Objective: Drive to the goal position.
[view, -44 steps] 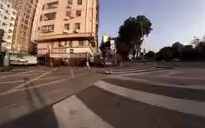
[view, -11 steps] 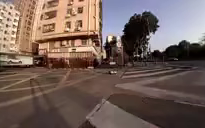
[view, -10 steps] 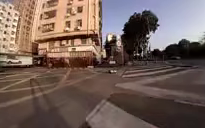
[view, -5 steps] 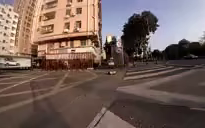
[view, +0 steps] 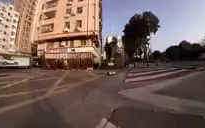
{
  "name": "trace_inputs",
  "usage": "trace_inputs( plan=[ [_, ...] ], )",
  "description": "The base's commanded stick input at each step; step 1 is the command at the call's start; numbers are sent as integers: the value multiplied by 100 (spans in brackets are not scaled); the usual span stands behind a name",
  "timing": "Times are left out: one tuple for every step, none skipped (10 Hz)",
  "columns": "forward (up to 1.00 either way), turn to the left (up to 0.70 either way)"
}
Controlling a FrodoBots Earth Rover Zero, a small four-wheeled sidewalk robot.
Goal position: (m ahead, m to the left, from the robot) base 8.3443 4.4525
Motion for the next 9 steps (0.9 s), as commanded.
trace_inputs(
  plan=[
    [45,0],
    [45,0],
    [45,0],
    [45,0],
    [45,0],
    [45,0],
    [45,0],
    [45,0],
    [45,0]
  ],
)
